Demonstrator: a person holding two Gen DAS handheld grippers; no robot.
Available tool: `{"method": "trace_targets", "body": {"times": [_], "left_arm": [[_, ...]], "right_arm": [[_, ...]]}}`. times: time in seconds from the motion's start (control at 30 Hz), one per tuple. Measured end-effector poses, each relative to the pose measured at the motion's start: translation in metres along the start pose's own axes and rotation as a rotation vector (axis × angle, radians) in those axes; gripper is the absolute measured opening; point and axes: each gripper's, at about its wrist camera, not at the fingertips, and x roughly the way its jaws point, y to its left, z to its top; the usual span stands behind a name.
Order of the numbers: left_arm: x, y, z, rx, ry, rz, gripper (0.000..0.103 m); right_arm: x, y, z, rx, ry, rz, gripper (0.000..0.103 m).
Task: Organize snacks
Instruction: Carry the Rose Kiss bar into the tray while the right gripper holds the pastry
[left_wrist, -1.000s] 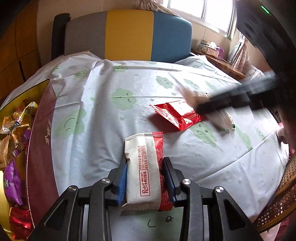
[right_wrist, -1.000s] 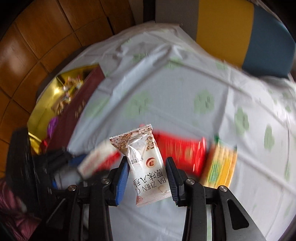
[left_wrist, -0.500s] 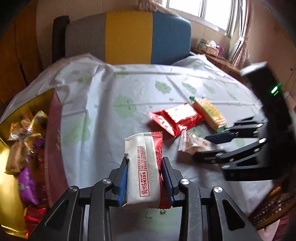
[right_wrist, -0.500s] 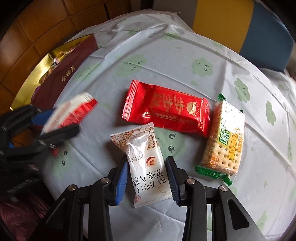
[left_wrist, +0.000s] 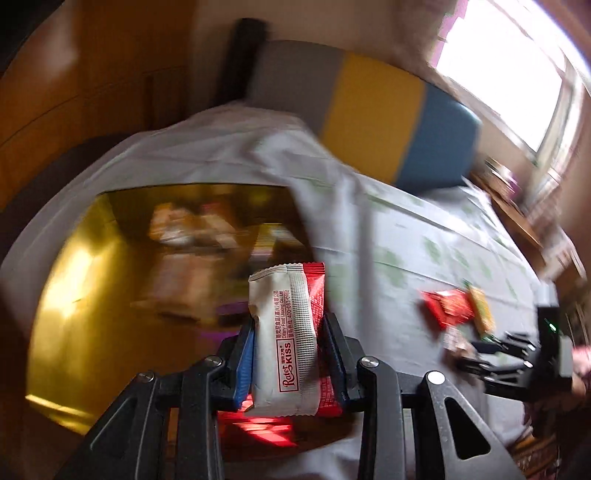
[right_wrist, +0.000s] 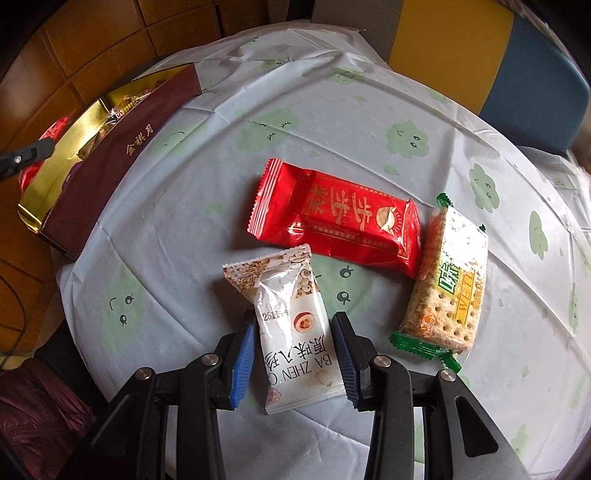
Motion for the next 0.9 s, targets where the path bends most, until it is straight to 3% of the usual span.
{"method": "trace_targets", "body": {"times": [0.13, 0.27, 0.53, 0.9], "left_arm": [[0.005, 0.050, -0.003, -0.102, 0.014, 0.085, 0.035], [0.019, 0.073, -0.011, -0.157, 0.067, 0.104, 0.037], [0.034, 0.073, -0.020, -0.155, 0.108, 0.118, 0.039], [0.012, 0.060, -0.019, -0.119, 0.046, 0.211, 0.039]], "right_arm": [[0.000, 0.000, 0.000, -0.001, -0.001, -0.001, 0.042], [0.002, 0.000, -0.001, 0.001, -0.004, 0.000, 0.042], [0.001, -0.002, -0.002, 0.004, -0.007, 0.002, 0.042], [0.002, 0.001, -0.003, -0.010, -0.010, -0.014, 0.042]]}}
